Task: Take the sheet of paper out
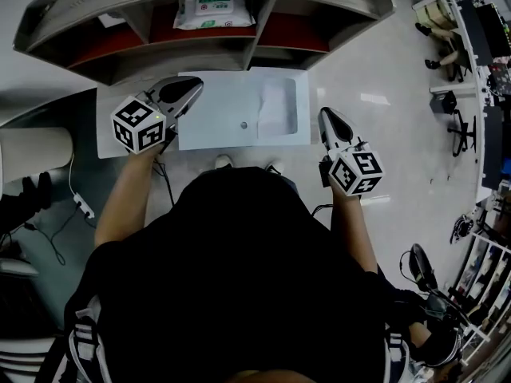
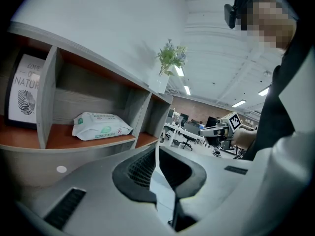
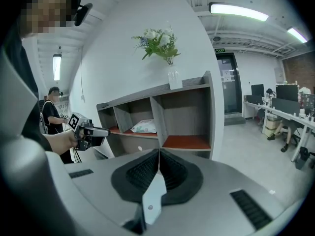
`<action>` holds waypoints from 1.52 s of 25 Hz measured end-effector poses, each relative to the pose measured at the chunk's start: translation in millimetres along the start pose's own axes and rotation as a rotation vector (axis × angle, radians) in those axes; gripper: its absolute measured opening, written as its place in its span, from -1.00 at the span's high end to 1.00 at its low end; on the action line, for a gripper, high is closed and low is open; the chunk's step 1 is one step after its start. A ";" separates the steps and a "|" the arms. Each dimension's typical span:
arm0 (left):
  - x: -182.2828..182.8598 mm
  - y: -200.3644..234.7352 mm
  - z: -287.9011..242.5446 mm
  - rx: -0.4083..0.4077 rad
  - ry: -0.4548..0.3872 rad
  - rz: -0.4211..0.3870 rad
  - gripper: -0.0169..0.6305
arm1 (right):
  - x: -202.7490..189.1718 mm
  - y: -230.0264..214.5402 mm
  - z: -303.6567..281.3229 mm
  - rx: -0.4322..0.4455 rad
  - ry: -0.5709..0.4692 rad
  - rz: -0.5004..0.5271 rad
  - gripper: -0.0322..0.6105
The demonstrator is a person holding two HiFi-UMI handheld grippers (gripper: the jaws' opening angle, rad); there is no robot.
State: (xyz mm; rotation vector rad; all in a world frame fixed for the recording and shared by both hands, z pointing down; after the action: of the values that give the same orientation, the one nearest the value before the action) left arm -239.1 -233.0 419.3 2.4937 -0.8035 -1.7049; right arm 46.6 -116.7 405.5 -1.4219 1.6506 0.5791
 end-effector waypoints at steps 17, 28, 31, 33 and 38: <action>-9.9 -10.9 -45.4 0.080 0.045 0.063 0.82 | 8.5 -63.0 -10.8 0.077 0.069 0.069 0.86; -22.6 -17.2 -97.3 0.114 0.108 0.090 0.82 | -3.5 -97.7 -14.8 0.143 0.117 0.078 0.86; -39.4 -9.8 -112.8 0.138 0.139 0.120 0.82 | -9.3 -106.1 -16.6 0.159 0.131 0.075 0.86; -48.2 -7.7 -121.8 0.145 0.149 0.141 0.82 | -11.8 -111.0 -16.8 0.166 0.138 0.075 0.86; -62.0 -8.8 -145.8 0.135 0.162 0.167 0.82 | -17.3 -123.4 -20.5 0.172 0.151 0.067 0.86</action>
State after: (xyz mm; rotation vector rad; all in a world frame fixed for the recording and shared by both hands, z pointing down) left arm -125.0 -238.5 529.5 2.5238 -1.1079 -1.4202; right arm 157.6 -153.4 453.2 -1.3158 1.8267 0.3643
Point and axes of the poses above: the fingertips, and each gripper's own axes: z backward along the fingers, y to its left, x out of its top, the point moved 3 cm from there along z, backward along the fingers, and after that the axes turned 7 degrees about y, right-handed, at the moved point
